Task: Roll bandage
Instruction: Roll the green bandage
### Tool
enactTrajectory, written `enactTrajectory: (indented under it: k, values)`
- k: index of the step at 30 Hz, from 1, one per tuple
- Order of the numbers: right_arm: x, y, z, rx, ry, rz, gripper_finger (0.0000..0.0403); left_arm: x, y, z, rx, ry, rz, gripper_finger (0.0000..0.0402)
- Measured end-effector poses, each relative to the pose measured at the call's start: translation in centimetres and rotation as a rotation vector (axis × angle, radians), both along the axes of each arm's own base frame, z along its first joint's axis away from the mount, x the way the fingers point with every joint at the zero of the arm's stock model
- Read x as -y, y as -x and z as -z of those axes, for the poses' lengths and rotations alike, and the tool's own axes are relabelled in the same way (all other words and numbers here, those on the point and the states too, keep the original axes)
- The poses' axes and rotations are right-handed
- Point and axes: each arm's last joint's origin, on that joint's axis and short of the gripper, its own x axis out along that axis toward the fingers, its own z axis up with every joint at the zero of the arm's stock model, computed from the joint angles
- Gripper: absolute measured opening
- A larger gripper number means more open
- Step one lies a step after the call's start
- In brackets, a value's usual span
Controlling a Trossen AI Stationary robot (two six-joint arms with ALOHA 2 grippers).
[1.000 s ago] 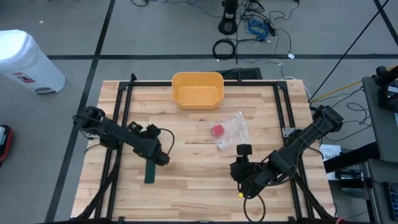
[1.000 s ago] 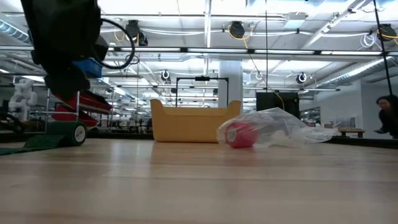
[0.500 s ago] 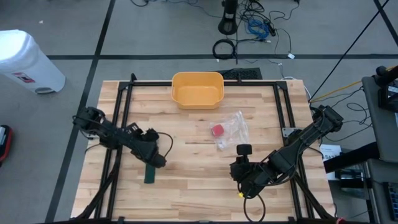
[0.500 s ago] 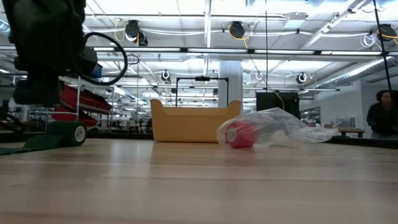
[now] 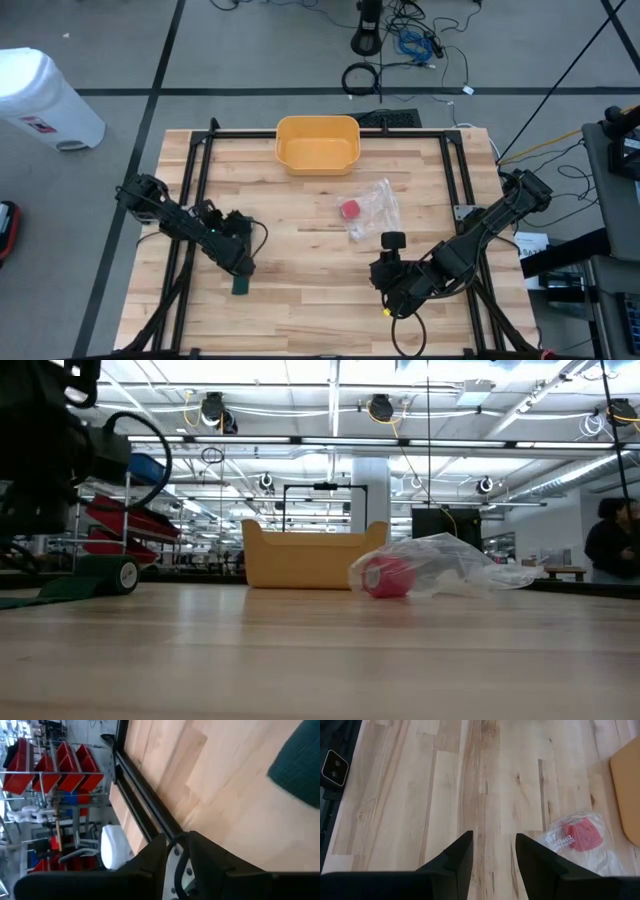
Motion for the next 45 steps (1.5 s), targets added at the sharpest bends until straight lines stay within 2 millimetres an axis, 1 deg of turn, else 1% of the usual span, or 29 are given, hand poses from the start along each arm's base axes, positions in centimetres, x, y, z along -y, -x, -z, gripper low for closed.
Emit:
enactTrajectory:
  k: [3,9,16,23,29,36,45]
  values:
    - [0.0,0.0,0.0,-0.001,0.005,-0.007,0.0132,-0.2,0.3,0.5,-0.007,0.008,0.006,0.0090]
    - [0.0,0.0,0.0,0.000,0.005,-0.007,0.0132,0.2,-0.3,1.1,0.019,0.103,0.053,0.0090]
    - [0.0,0.0,0.0,0.000,0.005,-0.007,0.0132,-0.1,-0.6,1.2,0.031,0.114,0.036,0.0090]
    - [0.0,0.0,0.0,-0.001,0.006,-0.008,0.0132,-0.2,-1.7,1.9,0.071,0.191,0.097,0.0090]
    - [0.0,0.0,0.0,-0.001,0.006,-0.008,0.0132,-0.6,-2.2,2.0,0.105,0.179,0.102,0.0090]
    - [0.0,0.0,0.0,-0.001,0.006,-0.008,0.0132,-0.2,-2.8,2.4,0.096,0.240,0.206,0.0090]
    - [0.0,0.0,0.0,0.000,0.006,-0.008,0.0132,0.6,-4.5,1.3,0.159,0.284,0.265,0.0090]
